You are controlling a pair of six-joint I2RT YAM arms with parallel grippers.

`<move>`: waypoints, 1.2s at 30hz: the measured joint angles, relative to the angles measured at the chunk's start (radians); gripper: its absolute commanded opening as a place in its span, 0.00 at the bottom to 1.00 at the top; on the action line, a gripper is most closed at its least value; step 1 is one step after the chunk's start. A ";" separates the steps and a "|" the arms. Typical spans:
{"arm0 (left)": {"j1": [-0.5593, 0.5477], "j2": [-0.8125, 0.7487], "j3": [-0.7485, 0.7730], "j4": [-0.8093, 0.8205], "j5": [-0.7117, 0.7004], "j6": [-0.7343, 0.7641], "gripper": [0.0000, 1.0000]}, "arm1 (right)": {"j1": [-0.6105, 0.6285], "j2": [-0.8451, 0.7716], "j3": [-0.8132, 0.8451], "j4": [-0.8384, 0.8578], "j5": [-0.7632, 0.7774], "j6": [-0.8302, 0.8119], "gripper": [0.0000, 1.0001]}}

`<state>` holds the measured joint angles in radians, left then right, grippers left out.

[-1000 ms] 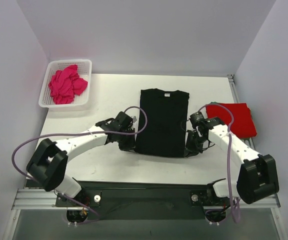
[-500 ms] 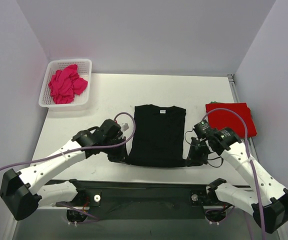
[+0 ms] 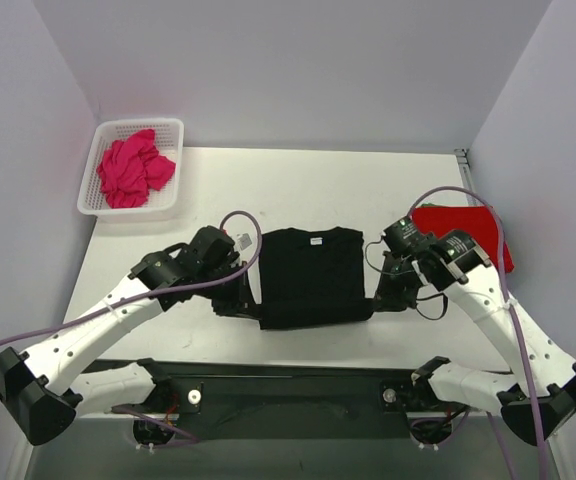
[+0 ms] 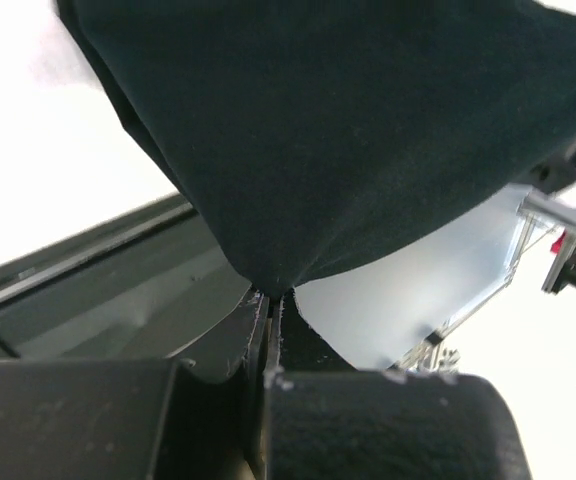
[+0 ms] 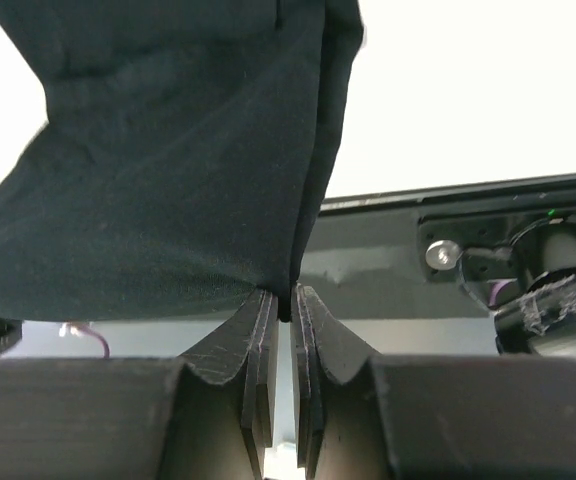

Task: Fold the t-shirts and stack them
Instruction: Fold the long partially folded tshirt into a neat square

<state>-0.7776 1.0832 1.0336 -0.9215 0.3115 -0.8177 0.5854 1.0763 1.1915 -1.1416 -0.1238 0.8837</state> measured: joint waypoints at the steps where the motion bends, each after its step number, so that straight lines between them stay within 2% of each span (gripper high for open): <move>1: 0.011 0.015 0.003 0.008 0.002 0.002 0.00 | -0.008 0.021 0.016 -0.002 0.010 -0.005 0.00; 8: 0.127 0.129 0.048 0.097 0.047 0.024 0.00 | -0.121 0.170 0.150 0.011 0.034 -0.089 0.00; 16: 0.170 0.277 0.132 0.175 0.071 0.079 0.00 | -0.240 0.351 0.333 0.020 0.041 -0.215 0.00; 22: 0.248 0.349 0.153 0.230 0.119 0.106 0.00 | -0.265 0.513 0.449 0.027 0.039 -0.285 0.00; 36: 0.357 0.658 0.275 0.305 0.144 0.159 0.00 | -0.301 0.898 0.760 0.038 0.031 -0.358 0.00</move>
<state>-0.4206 1.7409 1.3083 -0.6167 0.4557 -0.6586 0.2848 1.9739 1.9514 -1.1038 -0.0929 0.5255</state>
